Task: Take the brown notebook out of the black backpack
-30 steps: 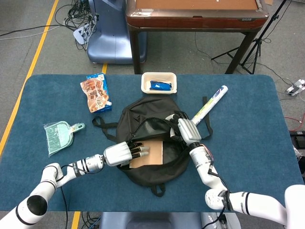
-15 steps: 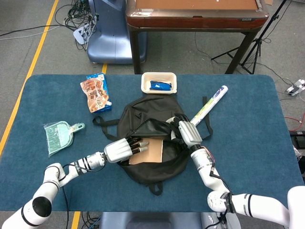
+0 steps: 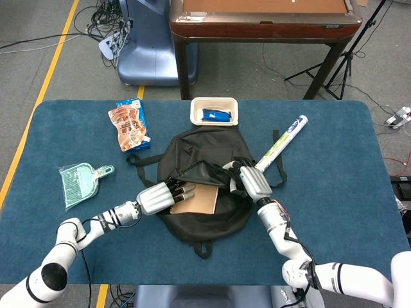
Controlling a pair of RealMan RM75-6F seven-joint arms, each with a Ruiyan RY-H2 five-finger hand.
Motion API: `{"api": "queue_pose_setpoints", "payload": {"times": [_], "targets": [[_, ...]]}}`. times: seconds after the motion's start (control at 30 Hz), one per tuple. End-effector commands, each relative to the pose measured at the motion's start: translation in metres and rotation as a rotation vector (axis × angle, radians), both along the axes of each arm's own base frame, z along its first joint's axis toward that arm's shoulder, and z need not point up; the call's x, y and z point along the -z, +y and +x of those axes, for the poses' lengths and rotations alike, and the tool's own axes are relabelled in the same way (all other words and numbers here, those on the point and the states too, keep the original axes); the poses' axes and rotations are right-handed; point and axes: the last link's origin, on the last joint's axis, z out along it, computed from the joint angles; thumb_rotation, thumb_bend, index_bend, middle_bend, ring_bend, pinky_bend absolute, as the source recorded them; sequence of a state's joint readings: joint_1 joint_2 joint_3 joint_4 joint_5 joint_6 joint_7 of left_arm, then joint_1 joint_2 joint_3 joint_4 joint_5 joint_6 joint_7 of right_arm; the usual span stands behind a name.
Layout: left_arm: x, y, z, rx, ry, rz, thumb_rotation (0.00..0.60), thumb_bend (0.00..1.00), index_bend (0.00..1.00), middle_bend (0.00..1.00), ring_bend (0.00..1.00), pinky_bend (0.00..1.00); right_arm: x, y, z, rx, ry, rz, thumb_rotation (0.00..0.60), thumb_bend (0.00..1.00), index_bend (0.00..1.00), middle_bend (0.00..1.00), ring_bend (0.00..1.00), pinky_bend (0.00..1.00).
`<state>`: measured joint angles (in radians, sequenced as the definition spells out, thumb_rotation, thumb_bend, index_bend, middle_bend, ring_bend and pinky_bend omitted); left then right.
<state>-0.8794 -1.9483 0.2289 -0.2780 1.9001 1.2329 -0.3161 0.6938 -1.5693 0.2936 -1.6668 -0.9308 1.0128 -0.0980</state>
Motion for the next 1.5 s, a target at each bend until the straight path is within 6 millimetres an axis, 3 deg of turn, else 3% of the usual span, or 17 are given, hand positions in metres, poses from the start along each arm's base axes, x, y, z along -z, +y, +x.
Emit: {"api": "queue_pose_setpoints", "payload": {"times": [0.03, 0.3, 0.73, 1.2, 1.5], "targets": [[0.003, -0.002, 0.002, -0.001, 0.001, -0.017, 0.600, 0.26, 0.06, 0.04, 0.08, 0.26, 0.000, 0.000, -0.001, 0.000, -0.002, 0.001, 0.600, 0.87, 0.62, 0.29, 0.08, 0.06], [0.008, -0.006, 0.018, -0.009, -0.081, -0.050, 0.600, 0.25, 0.06, 0.04, 0.08, 0.25, -0.003, 0.001, -0.003, 0.002, -0.013, 0.002, 0.600, 0.87, 0.62, 0.29, 0.08, 0.06], [0.013, -0.001, 0.042, 0.047, -0.120, 0.012, 0.600, 0.14, 0.06, 0.04, 0.08, 0.24, -0.005, 0.000, -0.011, 0.019, -0.040, 0.012, 0.600, 0.87, 0.62, 0.29, 0.08, 0.06], [0.008, 0.009, 0.039, 0.111, -0.008, 0.030, 0.600, 0.14, 0.05, 0.04, 0.07, 0.23, -0.006, -0.001, -0.016, 0.023, -0.047, 0.027, 0.600, 0.87, 0.62, 0.29, 0.08, 0.06], [0.012, 0.005, 0.049, 0.121, -0.025, -0.005, 0.600, 0.14, 0.05, 0.04, 0.07, 0.21, -0.006, 0.001, -0.015, 0.016, -0.053, 0.034, 0.600, 0.87, 0.62, 0.29, 0.08, 0.06]]}}
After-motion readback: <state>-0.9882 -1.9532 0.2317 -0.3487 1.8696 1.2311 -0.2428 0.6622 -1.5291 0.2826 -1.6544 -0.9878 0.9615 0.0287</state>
